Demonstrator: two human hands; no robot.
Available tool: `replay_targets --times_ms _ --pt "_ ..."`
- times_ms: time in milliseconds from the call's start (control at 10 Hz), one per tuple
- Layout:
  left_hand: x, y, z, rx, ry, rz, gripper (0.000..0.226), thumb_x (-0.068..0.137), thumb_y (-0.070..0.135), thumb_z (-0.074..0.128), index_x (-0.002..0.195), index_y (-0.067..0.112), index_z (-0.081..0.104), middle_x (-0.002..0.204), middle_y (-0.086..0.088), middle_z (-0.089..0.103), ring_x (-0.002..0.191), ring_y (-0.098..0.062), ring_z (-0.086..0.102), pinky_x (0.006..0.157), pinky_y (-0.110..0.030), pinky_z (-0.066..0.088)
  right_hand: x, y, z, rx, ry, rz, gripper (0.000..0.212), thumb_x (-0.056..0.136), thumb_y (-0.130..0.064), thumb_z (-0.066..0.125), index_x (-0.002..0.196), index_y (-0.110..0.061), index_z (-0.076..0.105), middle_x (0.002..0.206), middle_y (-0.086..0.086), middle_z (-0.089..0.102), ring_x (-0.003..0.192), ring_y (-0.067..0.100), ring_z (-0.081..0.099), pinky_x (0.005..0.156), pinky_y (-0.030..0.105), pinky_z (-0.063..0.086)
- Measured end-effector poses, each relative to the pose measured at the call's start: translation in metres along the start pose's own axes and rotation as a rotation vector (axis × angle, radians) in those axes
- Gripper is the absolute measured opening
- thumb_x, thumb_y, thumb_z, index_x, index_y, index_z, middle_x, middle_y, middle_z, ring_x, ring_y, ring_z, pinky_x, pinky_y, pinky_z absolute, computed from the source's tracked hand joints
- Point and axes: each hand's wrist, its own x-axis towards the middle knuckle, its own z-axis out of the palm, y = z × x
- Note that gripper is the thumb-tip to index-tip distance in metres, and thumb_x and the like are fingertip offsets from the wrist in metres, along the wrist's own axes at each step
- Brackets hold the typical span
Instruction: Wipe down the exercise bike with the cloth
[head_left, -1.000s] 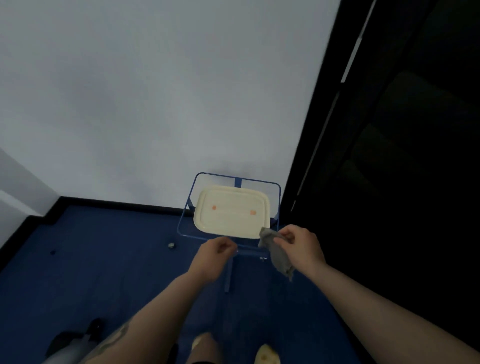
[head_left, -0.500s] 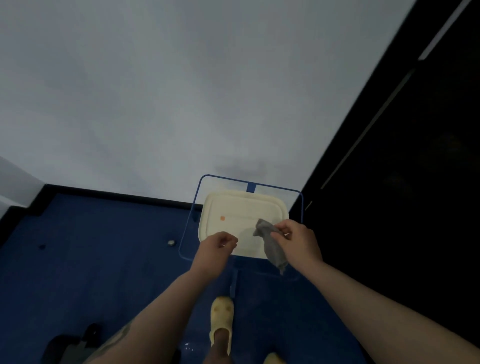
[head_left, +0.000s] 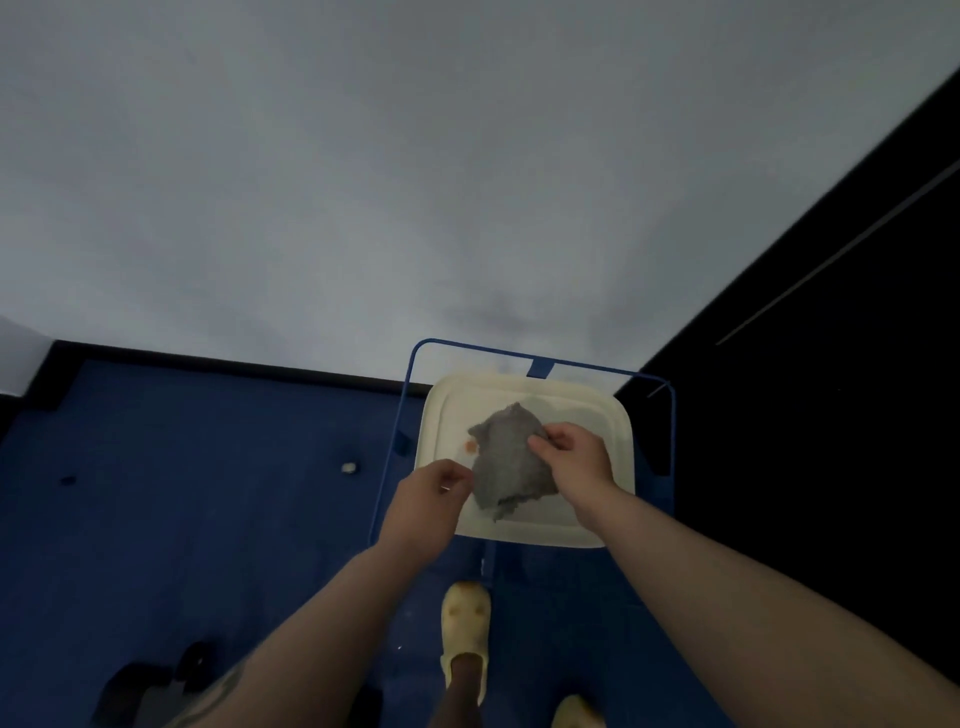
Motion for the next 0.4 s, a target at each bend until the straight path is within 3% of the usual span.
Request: replay_targets --times_ms 100,200,300,400 --pt "0.009 -0.004 0.002 -0.002 -0.018 -0.011 0.016 0.097 0.027 0.055 0.103 0.022 0.069 0.101 0.006 0.069 0.095 -0.011 0.064 0.076 -0.029 0.051 0.017 0.02 -0.001 -0.08 0.01 0.088 0.016 0.093 -0.015 0.062 0.109 -0.015 0.066 0.108 0.003 0.067 0.098 0.021 0.061 0.09 0.039 0.053" --pt "0.013 -0.005 0.002 -0.013 -0.02 -0.007 0.012 0.096 0.026 0.056 0.096 0.028 0.068 0.1 0.006 0.069 0.094 -0.009 0.064 0.075 -0.028 0.05 0.023 0.029 -0.005 -0.176 -0.015 0.103 0.025 0.093 -0.01 0.057 0.116 -0.015 0.065 0.116 0.005 0.067 0.099 0.021 0.061 0.089 0.036 0.052" --pt "0.008 -0.007 0.002 -0.013 -0.032 -0.006 0.013 0.096 0.026 0.056 0.09 0.033 0.065 0.098 0.008 0.069 0.092 -0.009 0.064 0.071 -0.027 0.049 0.014 0.031 -0.01 -0.309 -0.059 0.071 0.026 0.093 -0.014 0.056 0.119 -0.019 0.06 0.121 0.002 0.063 0.096 0.017 0.057 0.076 0.028 0.047" --pt "0.007 0.009 0.0 -0.007 -0.018 0.011 0.012 0.096 0.025 0.055 0.093 0.03 0.066 0.1 0.007 0.069 0.092 -0.011 0.065 0.076 -0.03 0.052 0.004 0.022 -0.017 -0.32 -0.049 0.022 0.042 0.096 -0.013 0.053 0.137 -0.017 0.05 0.136 0.001 0.055 0.115 0.018 0.055 0.092 0.026 0.044"
